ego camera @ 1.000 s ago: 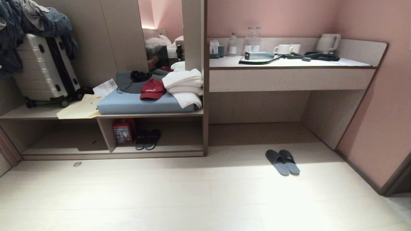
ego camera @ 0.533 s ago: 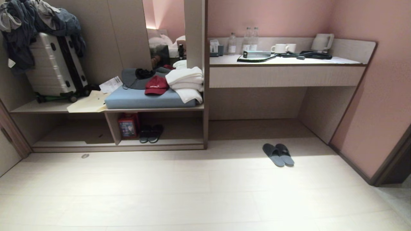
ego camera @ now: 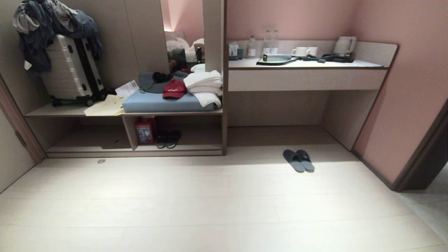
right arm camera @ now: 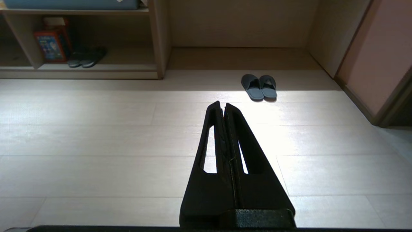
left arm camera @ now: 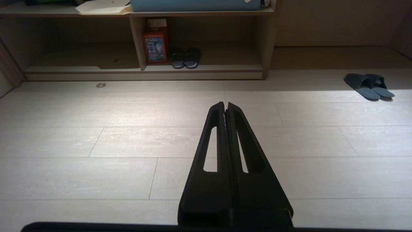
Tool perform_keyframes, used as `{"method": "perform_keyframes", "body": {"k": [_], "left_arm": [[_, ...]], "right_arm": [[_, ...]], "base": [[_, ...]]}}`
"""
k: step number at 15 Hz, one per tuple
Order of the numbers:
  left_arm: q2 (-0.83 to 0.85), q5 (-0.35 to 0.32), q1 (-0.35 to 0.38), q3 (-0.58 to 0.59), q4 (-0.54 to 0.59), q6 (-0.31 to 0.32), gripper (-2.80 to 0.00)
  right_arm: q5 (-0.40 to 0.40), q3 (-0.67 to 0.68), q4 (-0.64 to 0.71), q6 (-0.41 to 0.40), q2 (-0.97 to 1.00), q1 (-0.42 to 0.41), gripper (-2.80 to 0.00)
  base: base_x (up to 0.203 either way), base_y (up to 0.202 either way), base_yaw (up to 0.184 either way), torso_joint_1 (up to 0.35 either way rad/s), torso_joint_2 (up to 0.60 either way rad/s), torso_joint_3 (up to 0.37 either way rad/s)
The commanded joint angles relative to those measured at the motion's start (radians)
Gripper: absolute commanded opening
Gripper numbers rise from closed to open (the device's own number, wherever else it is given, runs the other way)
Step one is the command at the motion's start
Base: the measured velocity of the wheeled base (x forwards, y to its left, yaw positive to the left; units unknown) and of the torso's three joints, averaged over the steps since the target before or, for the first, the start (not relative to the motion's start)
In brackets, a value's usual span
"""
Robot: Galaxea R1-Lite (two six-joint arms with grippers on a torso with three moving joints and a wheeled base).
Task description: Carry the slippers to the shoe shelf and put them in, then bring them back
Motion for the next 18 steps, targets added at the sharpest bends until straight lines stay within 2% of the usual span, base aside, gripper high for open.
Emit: {"method": "perform_keyframes", "body": {"k": [1, 10, 18], "left_arm": [[0.000, 0.000, 0.002, 0.000, -0.001, -0.001, -2.80], [0.000, 0.000, 0.002, 0.000, -0.001, -0.001, -2.80], [0.000, 0.000, 0.002, 0.000, -0.001, 0.004, -2.80]], "right_arm": [[0.000, 0.000, 0.000, 0.000, 0.001, 0.001, -2.80], [0.000, 0.000, 0.000, 0.003, 0.001, 0.001, -2.80], [-0.002, 0.000, 0.000, 0.005, 0.000, 0.001, -2.80]], "base": [[-0.196, 0.000, 0.001, 0.005, 0.00, 0.002], [-0.192, 0.000, 0.001, 0.004, 0.00, 0.001], [-0.011, 0.000, -0.001, 0.001, 0.00, 0.000]]}}
